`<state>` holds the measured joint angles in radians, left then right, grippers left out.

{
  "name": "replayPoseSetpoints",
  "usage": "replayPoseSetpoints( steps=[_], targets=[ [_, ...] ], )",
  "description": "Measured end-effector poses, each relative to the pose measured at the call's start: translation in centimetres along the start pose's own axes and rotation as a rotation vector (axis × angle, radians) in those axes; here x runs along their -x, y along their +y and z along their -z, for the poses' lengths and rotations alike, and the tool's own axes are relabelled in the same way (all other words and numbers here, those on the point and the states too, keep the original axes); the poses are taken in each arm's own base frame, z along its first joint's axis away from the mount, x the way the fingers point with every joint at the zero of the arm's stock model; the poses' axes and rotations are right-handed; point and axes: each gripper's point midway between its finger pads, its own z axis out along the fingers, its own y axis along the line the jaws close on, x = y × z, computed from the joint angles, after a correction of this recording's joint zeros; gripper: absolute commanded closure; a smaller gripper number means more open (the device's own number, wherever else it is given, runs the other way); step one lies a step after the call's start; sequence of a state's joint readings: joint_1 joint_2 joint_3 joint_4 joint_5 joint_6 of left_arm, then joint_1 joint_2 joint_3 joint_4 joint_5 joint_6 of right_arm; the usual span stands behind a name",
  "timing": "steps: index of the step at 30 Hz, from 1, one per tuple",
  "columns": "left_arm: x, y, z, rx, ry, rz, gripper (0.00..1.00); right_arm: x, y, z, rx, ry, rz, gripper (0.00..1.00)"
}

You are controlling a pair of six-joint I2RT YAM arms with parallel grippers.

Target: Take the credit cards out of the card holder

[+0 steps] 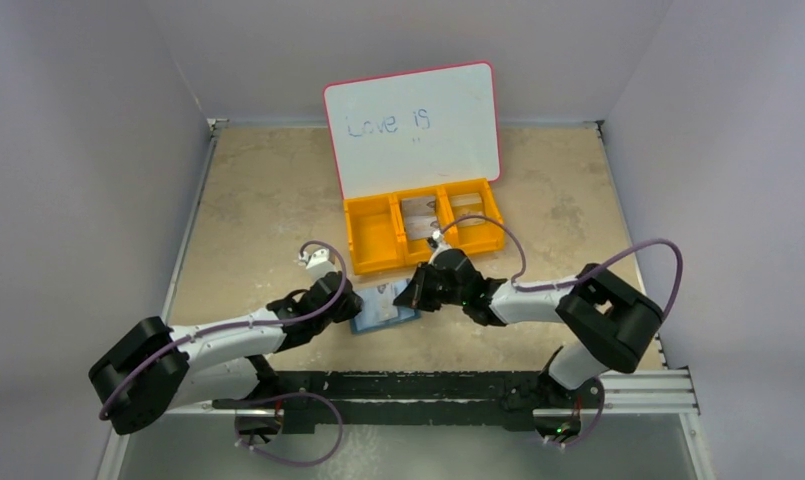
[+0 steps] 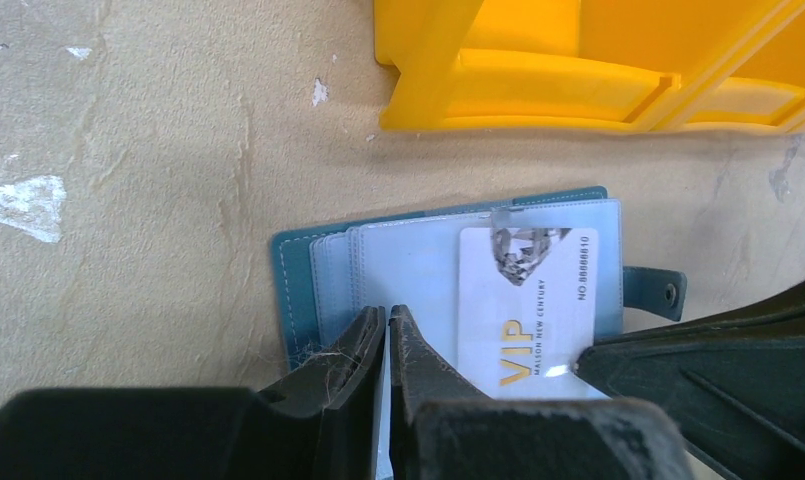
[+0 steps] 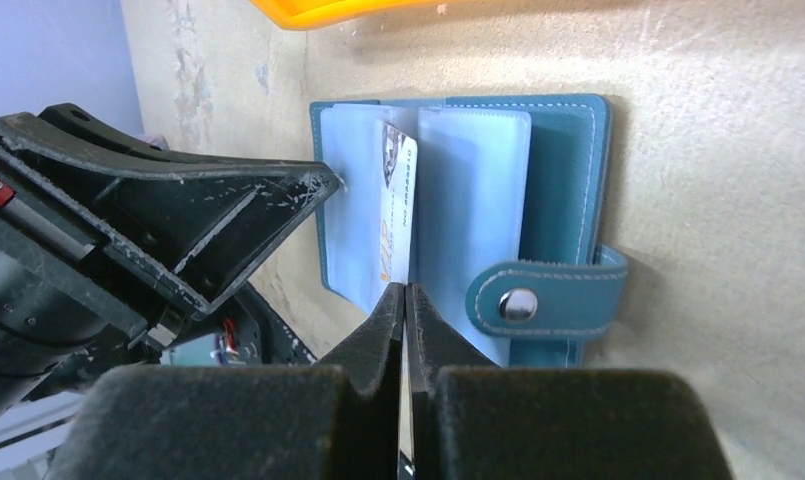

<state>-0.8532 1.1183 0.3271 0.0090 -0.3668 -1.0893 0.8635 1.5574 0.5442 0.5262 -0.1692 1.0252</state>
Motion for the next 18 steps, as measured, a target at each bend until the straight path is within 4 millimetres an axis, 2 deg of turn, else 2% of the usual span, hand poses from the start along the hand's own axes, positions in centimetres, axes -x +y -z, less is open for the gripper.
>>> replayPoseSetpoints(
  steps=[3, 7, 10, 14, 18],
  targets=[
    [0.0, 0.0, 0.1, 0.000, 0.000, 0.000, 0.93, 0.3, 0.0, 0.9, -0.008, -0.022, 0.014, 1.00],
    [0.1, 0.1, 0.2, 0.002, 0.001, -0.001, 0.85, 1.5, 1.1, 2.4, 0.006, -0.072, 0.041, 1.00],
    [0.1, 0.1, 0.5, 0.000, 0.000, -0.004, 0.74, 2.2, 1.6, 3.2, 0.014, -0.101, 0.064, 1.00],
    [0.5, 0.0, 1.0, -0.002, -0.001, -0.019, 0.61, 2.1, 1.1, 3.6, -0.003, -0.096, 0.116, 1.00],
    [2.5, -1.8, 2.4, -0.038, -0.036, -0.054, 0.42, 2.0, 0.4, 4.0, -0.038, -0.078, 0.205, 1.00]
  ],
)
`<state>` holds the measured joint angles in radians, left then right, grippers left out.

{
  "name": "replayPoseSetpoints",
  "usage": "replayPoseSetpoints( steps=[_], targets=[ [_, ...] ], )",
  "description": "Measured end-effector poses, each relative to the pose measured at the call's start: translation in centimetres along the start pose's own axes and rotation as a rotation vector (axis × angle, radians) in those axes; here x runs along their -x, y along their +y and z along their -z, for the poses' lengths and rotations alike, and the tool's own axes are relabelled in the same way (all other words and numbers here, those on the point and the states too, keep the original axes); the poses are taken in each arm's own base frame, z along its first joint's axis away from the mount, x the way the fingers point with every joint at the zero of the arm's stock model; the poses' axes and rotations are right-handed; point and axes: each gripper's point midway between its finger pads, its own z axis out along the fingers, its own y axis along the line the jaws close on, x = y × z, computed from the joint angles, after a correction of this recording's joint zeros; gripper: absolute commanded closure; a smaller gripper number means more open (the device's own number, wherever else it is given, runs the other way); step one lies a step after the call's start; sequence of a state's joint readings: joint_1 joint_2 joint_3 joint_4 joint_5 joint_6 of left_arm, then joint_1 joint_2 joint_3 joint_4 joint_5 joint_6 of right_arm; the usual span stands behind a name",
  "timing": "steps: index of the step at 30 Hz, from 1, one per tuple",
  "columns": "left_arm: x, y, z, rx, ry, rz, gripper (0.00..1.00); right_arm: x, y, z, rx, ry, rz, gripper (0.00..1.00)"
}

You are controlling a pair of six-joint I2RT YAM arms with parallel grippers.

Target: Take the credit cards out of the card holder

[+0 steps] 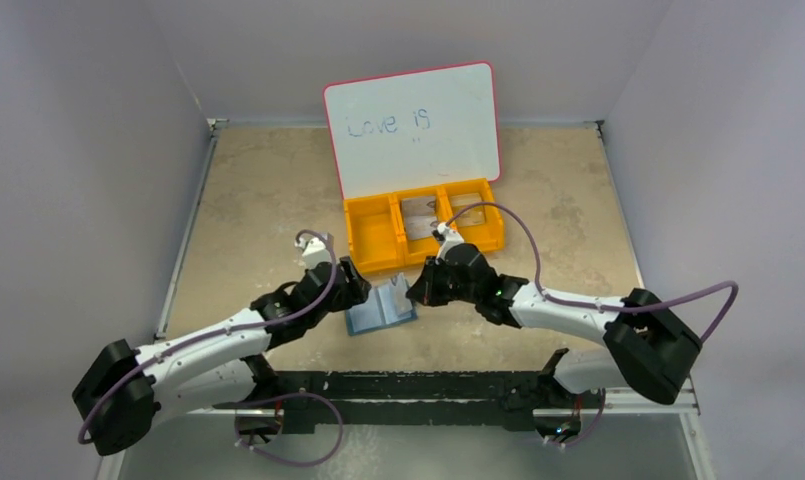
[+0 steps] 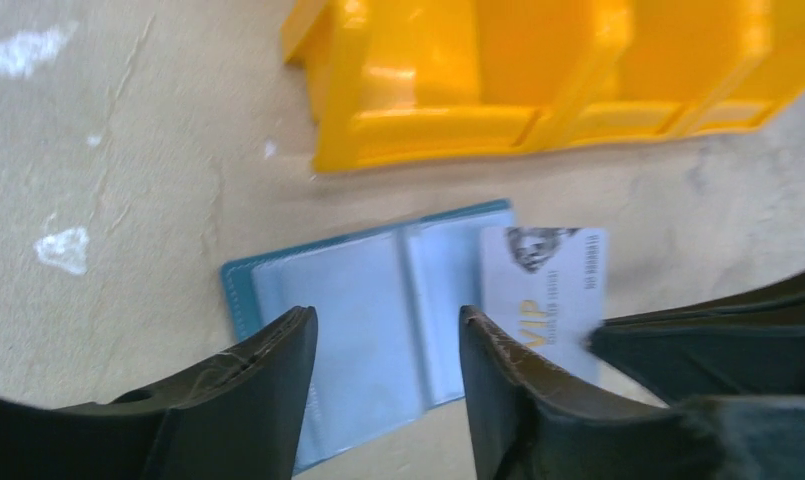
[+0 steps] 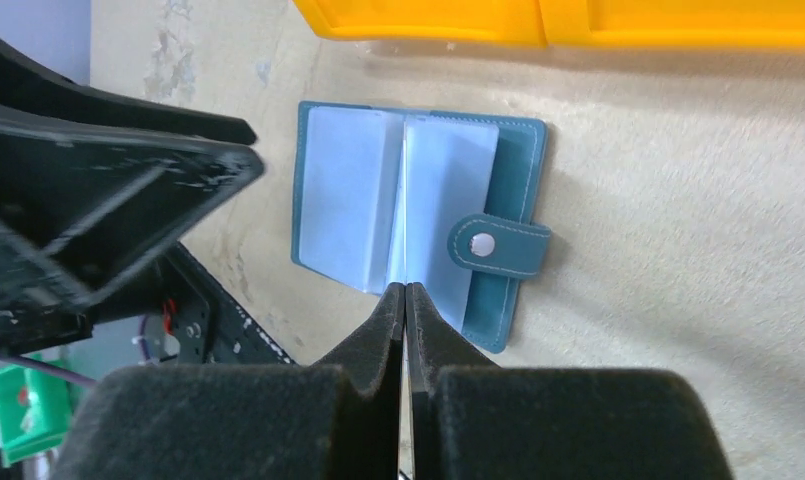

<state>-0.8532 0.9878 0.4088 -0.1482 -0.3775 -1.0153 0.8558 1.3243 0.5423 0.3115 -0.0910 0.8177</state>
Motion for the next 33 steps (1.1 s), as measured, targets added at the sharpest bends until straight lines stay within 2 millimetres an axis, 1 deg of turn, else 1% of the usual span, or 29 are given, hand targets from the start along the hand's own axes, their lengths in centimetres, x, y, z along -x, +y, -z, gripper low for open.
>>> replayPoseSetpoints(
  steps=[4, 6, 8, 10, 13, 15, 18, 22, 25, 30, 33],
  targets=[
    [3.3, -2.7, 1.6, -0.067, -0.065, -0.039, 0.36, 1.1, 0.8, 0.4, 0.013, -0.013, 0.094, 1.00],
    [4.7, -3.5, 2.0, -0.080, -0.087, -0.063, 0.35, 1.7, 1.4, 0.7, 0.031, -0.031, 0.136, 1.00],
    [5.8, -4.4, 2.4, -0.108, -0.099, -0.103, 0.34, 2.0, 1.7, 0.9, 0.044, -0.040, 0.172, 1.00],
    [6.4, -5.2, 2.8, -0.153, -0.107, -0.146, 0.33, 2.3, 1.9, 1.2, 0.057, -0.049, 0.211, 1.00],
    [6.5, -6.6, 3.6, -0.261, -0.126, -0.230, 0.30, 2.6, 2.4, 1.7, 0.091, -0.071, 0.268, 1.00],
    [6.6, -7.5, 4.2, -0.329, -0.142, -0.285, 0.30, 2.8, 2.7, 2.0, 0.105, -0.081, 0.302, 1.00],
    [6.4, -8.8, 4.5, -0.409, -0.144, -0.356, 0.32, 3.0, 2.8, 2.2, 0.112, -0.089, 0.355, 1.00],
    [5.0, -9.3, 3.8, -0.455, -0.093, -0.450, 0.33, 2.9, 2.4, 2.3, 0.107, -0.080, 0.420, 1.00],
    [4.2, -9.5, 3.6, -0.471, -0.045, -0.507, 0.33, 3.0, 2.9, 3.0, 0.138, -0.092, 0.472, 1.00],
    [4.3, -11.6, 4.9, -0.569, -0.018, -0.553, 0.33, 3.2, 3.9, 4.4, 0.201, -0.124, 0.564, 1.00],
    [4.3, -12.5, 5.6, -0.607, 0.007, -0.593, 0.33, 3.3, 4.5, 5.1, 0.234, -0.140, 0.614, 1.00]
  ],
)
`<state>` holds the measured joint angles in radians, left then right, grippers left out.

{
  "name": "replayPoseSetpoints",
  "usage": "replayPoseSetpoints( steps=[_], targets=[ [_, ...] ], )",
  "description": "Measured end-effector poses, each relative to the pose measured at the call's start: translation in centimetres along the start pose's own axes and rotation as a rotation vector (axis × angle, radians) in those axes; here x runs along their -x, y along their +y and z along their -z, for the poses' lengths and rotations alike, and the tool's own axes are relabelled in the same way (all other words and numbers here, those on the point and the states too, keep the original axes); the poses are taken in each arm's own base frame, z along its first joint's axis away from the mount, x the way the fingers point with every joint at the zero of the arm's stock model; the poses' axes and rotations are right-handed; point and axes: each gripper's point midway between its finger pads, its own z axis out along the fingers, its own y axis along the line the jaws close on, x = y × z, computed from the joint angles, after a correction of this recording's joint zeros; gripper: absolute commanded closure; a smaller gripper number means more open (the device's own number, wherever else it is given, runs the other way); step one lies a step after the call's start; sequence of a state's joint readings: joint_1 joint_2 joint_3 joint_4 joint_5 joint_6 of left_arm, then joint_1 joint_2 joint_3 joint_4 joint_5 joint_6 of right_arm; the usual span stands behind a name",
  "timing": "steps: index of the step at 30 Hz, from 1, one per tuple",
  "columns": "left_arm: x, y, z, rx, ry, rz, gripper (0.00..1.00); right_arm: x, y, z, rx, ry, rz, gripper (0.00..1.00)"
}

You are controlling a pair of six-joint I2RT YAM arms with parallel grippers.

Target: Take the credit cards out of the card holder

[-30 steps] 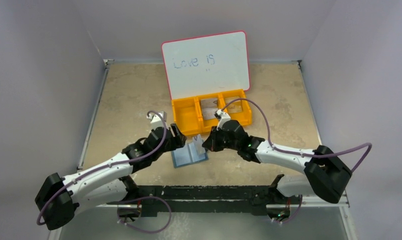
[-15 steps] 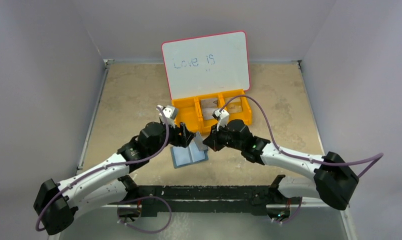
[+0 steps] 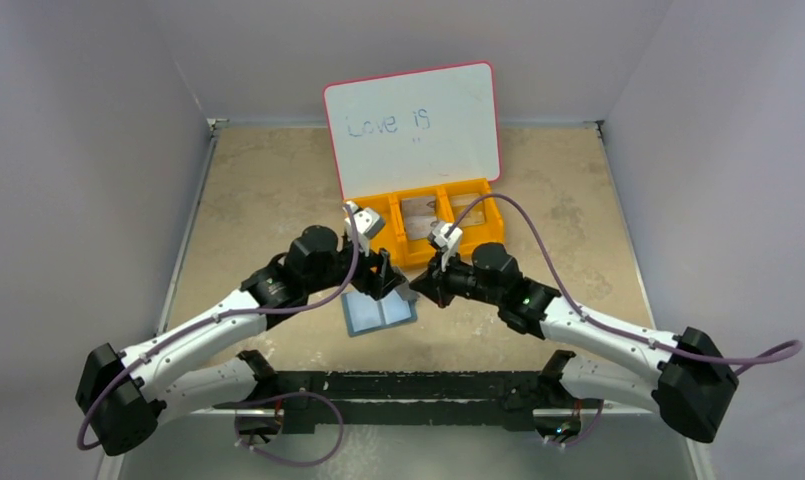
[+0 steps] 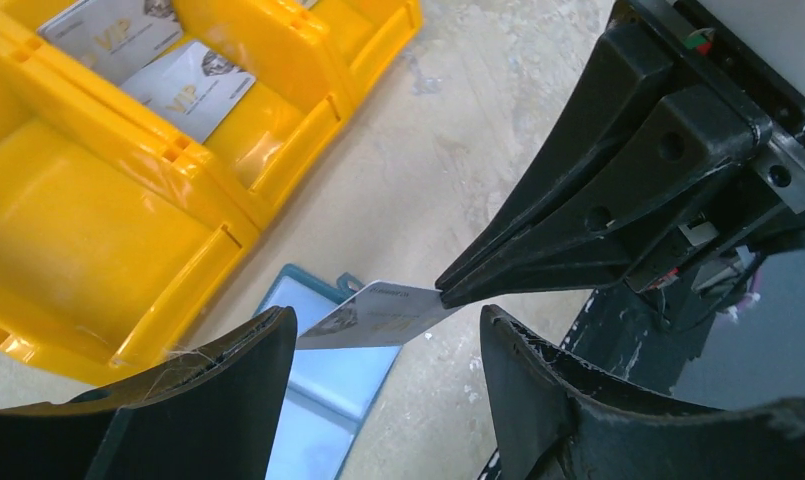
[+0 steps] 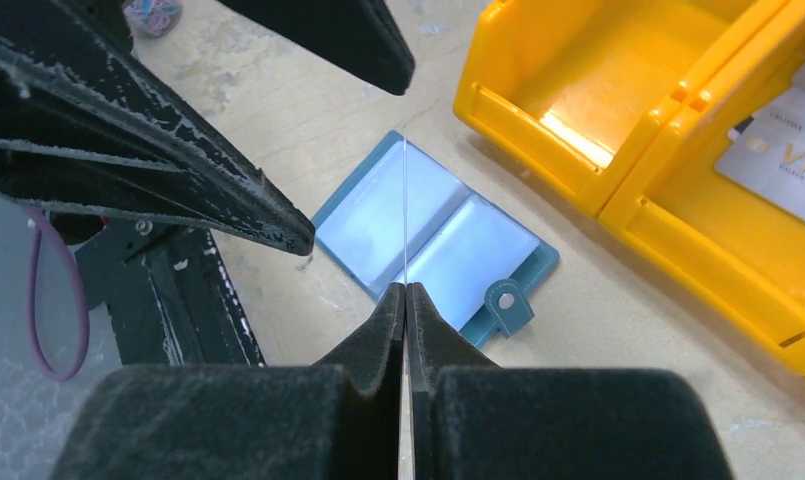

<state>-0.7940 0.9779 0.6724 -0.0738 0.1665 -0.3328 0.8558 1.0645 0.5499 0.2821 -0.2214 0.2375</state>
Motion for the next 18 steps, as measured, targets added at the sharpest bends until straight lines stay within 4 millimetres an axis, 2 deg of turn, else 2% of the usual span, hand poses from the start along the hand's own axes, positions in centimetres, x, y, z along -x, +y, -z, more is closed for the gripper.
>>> replayPoseSetpoints(
  steps=[6, 11, 18],
  targets=[
    [0.5, -1.3, 0.1, -0.070, 0.098, -0.090, 0.34, 0.8, 1.2, 0.8, 0.070, -0.024, 0.078, 1.00],
    [-0.5, -1.6, 1.0, -0.111, 0.203, -0.182, 0.34, 1.3, 2.4, 1.5, 0.134, -0.042, 0.118, 1.00],
    [-1.3, -2.1, 2.2, -0.173, 0.293, -0.286, 0.41, 0.9, 3.5, 1.7, 0.205, -0.027, 0.147, 1.00]
  ],
)
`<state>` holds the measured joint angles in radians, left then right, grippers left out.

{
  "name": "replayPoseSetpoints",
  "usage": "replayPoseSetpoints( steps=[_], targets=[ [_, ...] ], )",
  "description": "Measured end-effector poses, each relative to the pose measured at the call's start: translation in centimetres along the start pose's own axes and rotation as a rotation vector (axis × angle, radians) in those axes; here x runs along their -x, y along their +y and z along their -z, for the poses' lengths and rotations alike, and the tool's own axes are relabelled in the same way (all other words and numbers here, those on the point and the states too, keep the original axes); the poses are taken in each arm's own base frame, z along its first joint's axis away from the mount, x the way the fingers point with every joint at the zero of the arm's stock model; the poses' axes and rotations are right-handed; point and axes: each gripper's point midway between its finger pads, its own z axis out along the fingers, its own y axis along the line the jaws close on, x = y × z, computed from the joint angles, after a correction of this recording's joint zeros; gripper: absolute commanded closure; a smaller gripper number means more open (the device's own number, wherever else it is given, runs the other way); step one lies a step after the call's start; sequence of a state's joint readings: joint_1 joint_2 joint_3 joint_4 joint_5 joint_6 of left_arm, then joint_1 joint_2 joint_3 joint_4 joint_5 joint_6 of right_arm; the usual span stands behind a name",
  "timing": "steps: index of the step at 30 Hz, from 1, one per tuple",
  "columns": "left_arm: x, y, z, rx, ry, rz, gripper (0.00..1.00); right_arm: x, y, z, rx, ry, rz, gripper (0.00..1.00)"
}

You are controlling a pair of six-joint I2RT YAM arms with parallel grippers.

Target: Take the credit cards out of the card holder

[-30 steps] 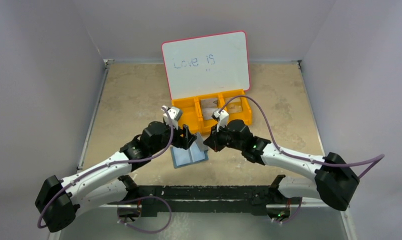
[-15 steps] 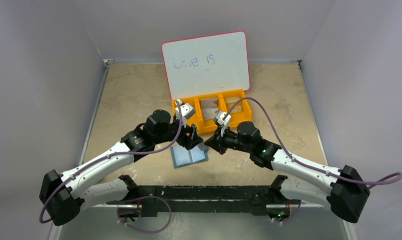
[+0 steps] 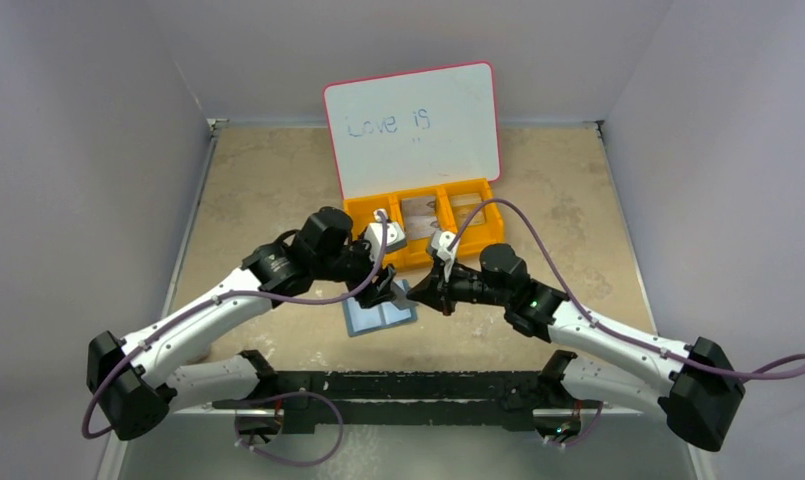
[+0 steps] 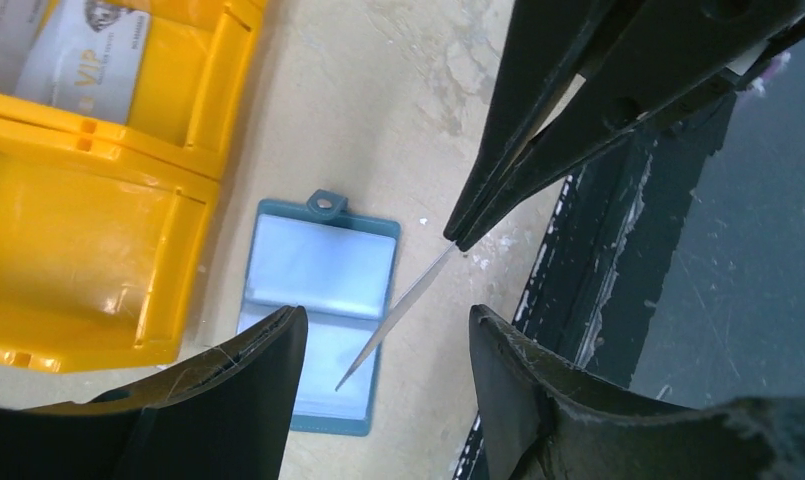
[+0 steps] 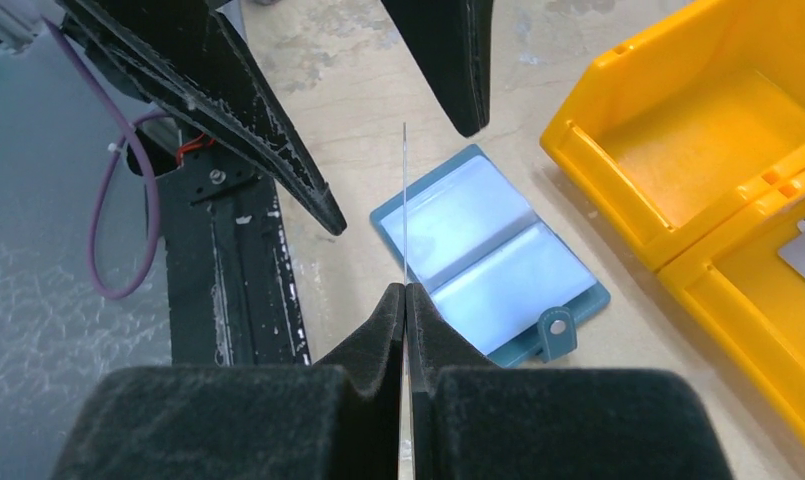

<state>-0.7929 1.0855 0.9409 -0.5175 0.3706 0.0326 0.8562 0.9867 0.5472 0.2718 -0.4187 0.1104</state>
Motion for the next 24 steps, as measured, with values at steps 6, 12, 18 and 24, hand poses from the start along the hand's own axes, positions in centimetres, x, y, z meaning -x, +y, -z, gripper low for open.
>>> replayPoseSetpoints(
  steps=[6, 12, 18, 24],
  targets=[
    [-0.6, -1.0, -0.9, -0.099, 0.070, -0.035, 0.68, 0.3, 0.9, 0.2, 0.048, -0.008, 0.016, 1.00],
    [-1.7, -1.9, -1.1, -0.173, 0.120, -0.048, 1.00, 0.6, 1.1, 0.4, 0.054, -0.021, 0.027, 1.00],
    [-1.6, -2.4, -1.0, -0.195, 0.116, -0.056, 1.00, 0.6, 0.8, 0.4, 0.043, -0.026, 0.017, 0.61],
    [-1.2, -2.4, -0.6, -0.189, 0.096, -0.056, 1.00, 0.4, 0.9, 0.7, 0.034, -0.014, -0.018, 0.44]
  ],
)
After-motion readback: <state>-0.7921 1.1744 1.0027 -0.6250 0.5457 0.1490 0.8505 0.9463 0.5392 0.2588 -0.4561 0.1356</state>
